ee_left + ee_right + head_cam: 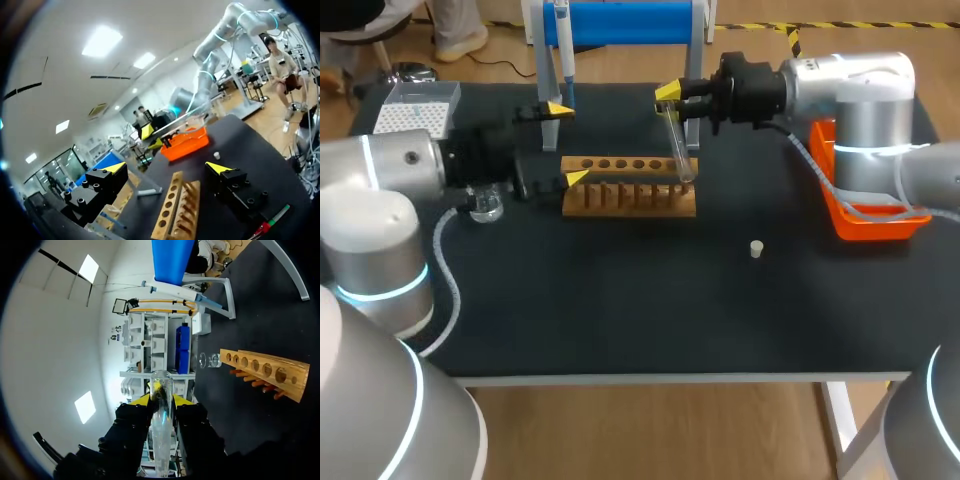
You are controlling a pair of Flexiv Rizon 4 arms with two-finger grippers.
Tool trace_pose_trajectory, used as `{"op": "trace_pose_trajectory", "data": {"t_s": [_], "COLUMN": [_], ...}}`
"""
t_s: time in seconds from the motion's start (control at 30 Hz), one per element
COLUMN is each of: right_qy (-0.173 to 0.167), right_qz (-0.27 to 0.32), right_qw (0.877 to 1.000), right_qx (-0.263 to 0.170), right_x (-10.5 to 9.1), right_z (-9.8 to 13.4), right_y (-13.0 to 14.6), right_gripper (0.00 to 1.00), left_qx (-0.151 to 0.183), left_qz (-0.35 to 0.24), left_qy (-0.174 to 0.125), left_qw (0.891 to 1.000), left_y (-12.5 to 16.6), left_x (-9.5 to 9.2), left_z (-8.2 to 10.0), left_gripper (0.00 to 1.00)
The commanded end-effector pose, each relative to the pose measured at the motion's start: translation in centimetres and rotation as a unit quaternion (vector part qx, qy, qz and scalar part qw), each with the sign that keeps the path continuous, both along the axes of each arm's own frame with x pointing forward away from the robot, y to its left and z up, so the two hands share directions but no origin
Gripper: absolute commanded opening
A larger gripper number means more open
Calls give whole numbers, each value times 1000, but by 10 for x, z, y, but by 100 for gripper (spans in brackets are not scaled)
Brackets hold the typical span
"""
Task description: Invert the test tube, pick up the pipette, mount the tip to pipette, aspirate from beaker and dispense into the tube, eject the tip, return the pipette, and cap with the stopper.
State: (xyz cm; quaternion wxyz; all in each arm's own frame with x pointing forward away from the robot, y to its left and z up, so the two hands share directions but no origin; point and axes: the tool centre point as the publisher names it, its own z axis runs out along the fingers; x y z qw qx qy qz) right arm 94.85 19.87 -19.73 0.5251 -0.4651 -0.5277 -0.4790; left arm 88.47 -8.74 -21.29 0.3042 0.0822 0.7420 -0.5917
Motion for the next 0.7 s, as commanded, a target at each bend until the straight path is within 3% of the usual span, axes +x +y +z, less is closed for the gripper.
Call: {"op": "trace_pose_trajectory", "data": {"t_s": [0.03, 0.13, 0.3, 0.43, 0.5, 0.57, 0.7], "right_qy": [0, 0, 0, 0, 0, 0, 0], "right_qz": [0, 0, 0, 0, 0, 0, 0], "right_qw": [1000, 1000, 1000, 1000, 1000, 1000, 1000], "right_qx": [-2, -2, -2, -2, -2, -2, -2], "right_x": [0, 0, 0, 0, 0, 0, 0], "right_z": [1, 1, 1, 1, 1, 1, 1], "right_y": [-1, -1, -1, -1, -1, -1, -1], "right_gripper": [0, 0, 0, 0, 0, 0, 0], "left_qx": [-30, 31, 58, 76, 94, 123, 116], "left_qz": [-46, -25, 13, 1, -2, 23, 29], "left_qy": [-92, -174, -280, -342, -380, -383, -378], "left_qw": [994, 984, 958, 937, 920, 915, 918], "left_y": [-3, -11, -15, -21, -25, -24, -22], "left_x": [0, -3, -14, -19, -23, -24, -24], "left_z": [6, 14, 22, 26, 29, 31, 31], "left_gripper": [100, 100, 100, 100, 100, 100, 100]}}
